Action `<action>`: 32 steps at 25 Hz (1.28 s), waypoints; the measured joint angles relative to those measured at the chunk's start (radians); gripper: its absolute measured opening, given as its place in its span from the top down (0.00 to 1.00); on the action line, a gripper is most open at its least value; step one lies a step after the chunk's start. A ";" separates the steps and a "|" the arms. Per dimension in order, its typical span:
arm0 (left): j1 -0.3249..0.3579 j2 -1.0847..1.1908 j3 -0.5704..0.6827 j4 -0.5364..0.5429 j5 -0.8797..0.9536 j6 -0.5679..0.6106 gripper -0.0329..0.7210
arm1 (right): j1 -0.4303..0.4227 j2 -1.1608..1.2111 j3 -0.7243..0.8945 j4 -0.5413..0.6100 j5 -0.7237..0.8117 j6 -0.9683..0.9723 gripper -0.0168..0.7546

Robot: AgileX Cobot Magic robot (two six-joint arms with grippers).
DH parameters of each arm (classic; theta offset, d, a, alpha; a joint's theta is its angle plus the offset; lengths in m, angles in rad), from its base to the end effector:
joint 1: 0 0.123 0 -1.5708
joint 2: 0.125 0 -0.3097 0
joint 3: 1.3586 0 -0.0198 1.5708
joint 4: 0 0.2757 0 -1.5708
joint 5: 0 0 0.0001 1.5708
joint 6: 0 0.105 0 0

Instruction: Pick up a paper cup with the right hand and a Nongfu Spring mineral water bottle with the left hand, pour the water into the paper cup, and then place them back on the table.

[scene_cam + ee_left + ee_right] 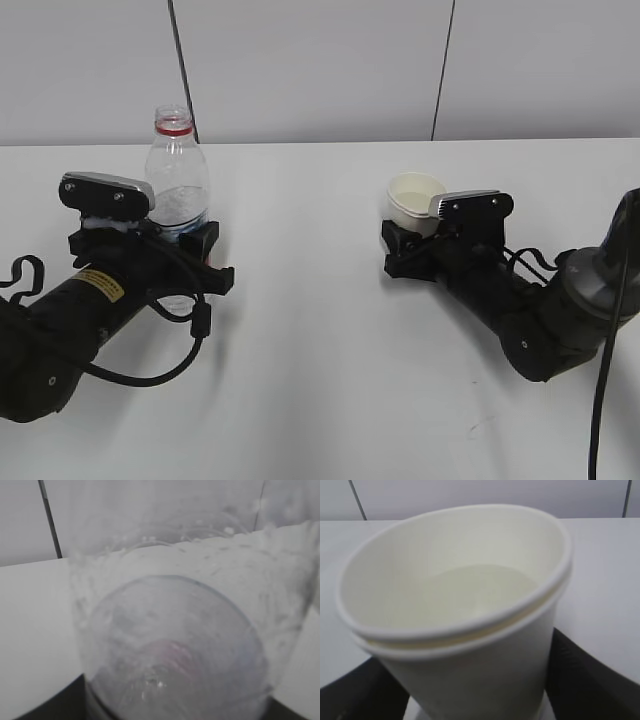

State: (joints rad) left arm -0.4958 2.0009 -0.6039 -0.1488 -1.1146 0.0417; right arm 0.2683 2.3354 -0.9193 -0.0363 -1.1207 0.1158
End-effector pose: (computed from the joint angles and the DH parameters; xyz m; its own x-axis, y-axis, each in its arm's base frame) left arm 0.3193 -0.1568 0.1042 -0.1830 0.0717 -0.9805 0.3524 0.9358 0.0026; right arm 0.4123 0.1169 0.0333 -0.2281 0.0408 -0.9728 -0.2744 0.9559 0.1044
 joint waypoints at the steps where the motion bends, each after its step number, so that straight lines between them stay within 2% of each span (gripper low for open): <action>1: 0.000 0.000 0.000 0.000 0.000 0.000 0.54 | 0.000 0.000 0.000 -0.002 0.000 0.000 0.25; 6: 0.000 0.000 0.000 0.000 0.000 0.000 0.54 | 0.000 -0.015 0.000 -0.008 0.015 -0.002 0.19; 20: 0.000 0.000 0.000 0.000 -0.001 0.000 0.54 | 0.000 -0.024 0.004 -0.026 0.016 -0.002 0.18; 32: 0.000 0.000 0.000 0.000 -0.001 0.000 0.54 | 0.000 -0.065 0.141 -0.033 -0.020 -0.002 0.18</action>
State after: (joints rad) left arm -0.4958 2.0009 -0.6039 -0.1488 -1.1157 0.0413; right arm 0.2683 2.2699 -0.7788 -0.0690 -1.1412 0.1142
